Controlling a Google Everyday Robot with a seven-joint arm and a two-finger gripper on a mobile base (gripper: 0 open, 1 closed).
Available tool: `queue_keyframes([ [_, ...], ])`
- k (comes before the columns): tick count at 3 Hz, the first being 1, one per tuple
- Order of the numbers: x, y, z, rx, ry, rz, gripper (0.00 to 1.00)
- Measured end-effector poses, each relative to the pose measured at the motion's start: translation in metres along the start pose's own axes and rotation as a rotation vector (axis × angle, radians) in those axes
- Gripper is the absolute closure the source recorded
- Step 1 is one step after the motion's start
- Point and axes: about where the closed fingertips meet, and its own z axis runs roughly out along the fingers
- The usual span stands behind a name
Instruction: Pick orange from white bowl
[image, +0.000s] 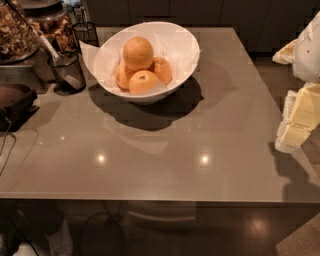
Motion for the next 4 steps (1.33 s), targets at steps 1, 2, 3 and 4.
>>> queue_keyframes([
  [1,0.0,0.0,0.0,0.0,0.0,0.0,0.0],
  [2,-0.009,-0.014,0.002,0.061,-0.058,0.109,0.0],
  [3,-0.02,-0.053,0.004,0.133,-0.234,0.3,0.0],
  [4,-0.043,-0.085,0.006,0.123,-0.414,0.35,0.0],
])
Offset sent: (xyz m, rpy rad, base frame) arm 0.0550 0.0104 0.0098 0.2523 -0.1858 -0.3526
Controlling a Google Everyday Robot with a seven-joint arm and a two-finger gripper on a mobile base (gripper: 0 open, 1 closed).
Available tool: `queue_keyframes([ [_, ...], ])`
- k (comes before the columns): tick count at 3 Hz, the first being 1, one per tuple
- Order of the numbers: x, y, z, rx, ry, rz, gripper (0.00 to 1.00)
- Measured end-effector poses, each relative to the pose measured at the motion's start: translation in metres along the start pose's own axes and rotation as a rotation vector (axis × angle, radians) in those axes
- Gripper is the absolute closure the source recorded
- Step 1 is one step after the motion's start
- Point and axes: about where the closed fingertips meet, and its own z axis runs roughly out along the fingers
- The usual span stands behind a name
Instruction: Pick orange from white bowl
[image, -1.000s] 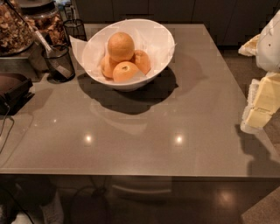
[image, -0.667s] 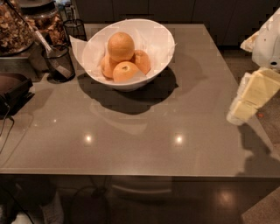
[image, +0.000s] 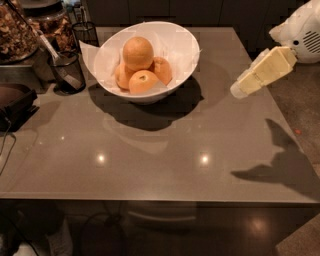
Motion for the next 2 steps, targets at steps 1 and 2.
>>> queue_keyframes([
  [1,-0.004,0.003,0.002,-0.014,-0.013,0.003,0.0],
  [2,-0.013,0.011,0.029,-0.023,-0.063,-0.004,0.0],
])
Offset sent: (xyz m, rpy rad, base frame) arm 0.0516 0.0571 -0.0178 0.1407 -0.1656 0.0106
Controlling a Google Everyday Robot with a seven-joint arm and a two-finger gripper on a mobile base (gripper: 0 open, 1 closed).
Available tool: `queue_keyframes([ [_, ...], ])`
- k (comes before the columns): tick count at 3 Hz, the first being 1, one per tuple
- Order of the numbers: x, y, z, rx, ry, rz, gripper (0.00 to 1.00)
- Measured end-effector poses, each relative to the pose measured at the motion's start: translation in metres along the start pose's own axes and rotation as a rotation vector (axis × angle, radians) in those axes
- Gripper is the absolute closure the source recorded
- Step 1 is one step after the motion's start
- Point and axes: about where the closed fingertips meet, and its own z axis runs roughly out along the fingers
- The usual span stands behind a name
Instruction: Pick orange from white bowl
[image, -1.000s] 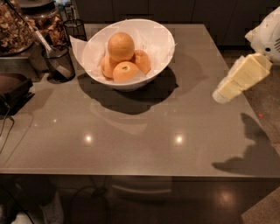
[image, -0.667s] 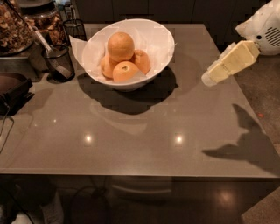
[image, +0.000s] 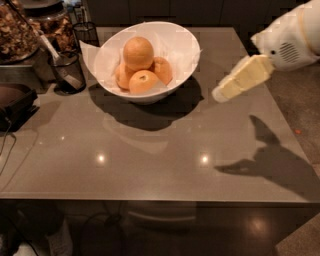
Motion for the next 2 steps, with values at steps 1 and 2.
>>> queue_keyframes([
  [1,-0.0305,-0.0059,0.0395,-0.028,-0.082,-0.049,0.0],
  [2,-0.0307,-0.0058,0.0397,-0.029,-0.082,-0.049,0.0],
])
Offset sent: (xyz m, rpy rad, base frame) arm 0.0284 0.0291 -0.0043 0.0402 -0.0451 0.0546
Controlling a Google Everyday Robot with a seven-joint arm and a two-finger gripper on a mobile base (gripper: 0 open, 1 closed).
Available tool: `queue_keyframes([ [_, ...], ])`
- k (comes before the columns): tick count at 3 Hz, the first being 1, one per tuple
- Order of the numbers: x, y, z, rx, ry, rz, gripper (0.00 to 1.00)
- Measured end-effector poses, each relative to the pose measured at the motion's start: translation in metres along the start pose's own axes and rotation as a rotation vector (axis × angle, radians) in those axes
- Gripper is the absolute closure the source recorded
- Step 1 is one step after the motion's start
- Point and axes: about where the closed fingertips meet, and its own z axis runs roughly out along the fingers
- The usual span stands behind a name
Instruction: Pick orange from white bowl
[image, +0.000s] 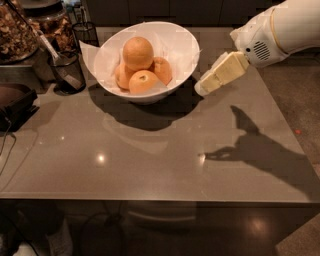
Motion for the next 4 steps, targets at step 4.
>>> queue_keyframes([
  [4,-0.054,-0.002,0.059,-0.011,-0.063,-0.038,0.0],
])
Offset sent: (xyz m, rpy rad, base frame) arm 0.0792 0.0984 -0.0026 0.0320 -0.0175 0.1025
